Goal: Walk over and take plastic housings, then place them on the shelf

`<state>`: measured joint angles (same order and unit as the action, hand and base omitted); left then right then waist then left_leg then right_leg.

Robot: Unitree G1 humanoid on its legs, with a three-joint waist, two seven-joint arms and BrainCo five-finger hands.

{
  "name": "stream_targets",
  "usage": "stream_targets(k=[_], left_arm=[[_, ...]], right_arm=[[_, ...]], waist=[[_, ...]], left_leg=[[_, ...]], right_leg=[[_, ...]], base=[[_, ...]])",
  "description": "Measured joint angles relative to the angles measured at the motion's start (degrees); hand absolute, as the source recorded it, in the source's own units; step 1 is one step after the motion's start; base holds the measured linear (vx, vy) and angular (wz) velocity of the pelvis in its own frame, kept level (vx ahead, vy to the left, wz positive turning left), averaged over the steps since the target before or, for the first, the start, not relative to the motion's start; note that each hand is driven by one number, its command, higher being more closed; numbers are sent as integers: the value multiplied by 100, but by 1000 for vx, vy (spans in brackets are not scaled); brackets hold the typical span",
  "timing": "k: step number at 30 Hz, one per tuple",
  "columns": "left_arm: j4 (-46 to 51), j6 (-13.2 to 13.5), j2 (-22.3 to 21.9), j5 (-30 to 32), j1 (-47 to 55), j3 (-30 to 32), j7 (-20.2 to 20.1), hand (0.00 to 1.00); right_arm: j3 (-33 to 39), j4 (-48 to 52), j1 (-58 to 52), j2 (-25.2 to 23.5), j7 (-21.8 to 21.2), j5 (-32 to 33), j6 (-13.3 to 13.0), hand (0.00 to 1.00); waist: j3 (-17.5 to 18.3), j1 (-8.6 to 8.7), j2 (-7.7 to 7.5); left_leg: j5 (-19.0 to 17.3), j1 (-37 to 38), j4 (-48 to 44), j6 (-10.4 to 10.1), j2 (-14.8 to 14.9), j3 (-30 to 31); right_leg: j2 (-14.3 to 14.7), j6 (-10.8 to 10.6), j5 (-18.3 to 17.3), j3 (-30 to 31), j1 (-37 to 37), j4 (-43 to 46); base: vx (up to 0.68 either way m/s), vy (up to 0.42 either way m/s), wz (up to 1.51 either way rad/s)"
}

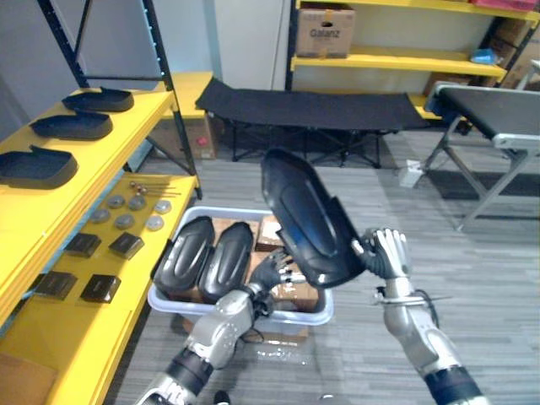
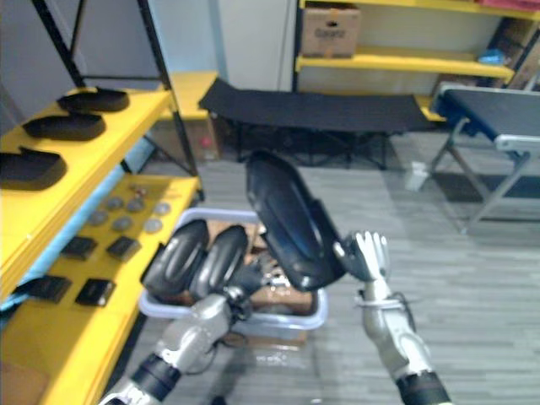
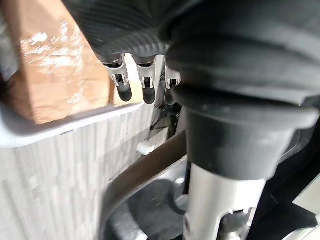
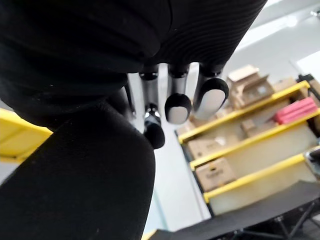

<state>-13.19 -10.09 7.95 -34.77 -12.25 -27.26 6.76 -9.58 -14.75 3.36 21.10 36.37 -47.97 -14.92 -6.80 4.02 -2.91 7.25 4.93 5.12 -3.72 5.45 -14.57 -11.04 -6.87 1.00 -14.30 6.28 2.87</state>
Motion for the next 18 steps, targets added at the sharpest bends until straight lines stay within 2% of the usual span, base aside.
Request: stream_targets(k=[4,13,18], left_arm=[[-200,12,-50,172,-27,7,190,0],[-386,-7,-220,90,-146,12,207,0],[-501,-12,-220,-336,-193,11,233,0]], right_arm=[[-122,0,0,-105,100,-9,0,100],[-335,-134,0,-266,273,-201,-3,100],[-483,-207,0,-309,364,-263,-9,100]], waist=[[0,-7,0],[-2,-15,-4],[-4,-15,-8]], left_leg=[[3,-2,0,2,-1,5],[9,-2,1,10,-2,12],[8,-4,0,9,-3,20]], right_leg=[[-1,7,1,-1,1,0],[-3,19,-3,-1,1,1],[-5,8,5,-3,1,-3]], base=[[0,0,0],[0,0,0],[0,0,0]])
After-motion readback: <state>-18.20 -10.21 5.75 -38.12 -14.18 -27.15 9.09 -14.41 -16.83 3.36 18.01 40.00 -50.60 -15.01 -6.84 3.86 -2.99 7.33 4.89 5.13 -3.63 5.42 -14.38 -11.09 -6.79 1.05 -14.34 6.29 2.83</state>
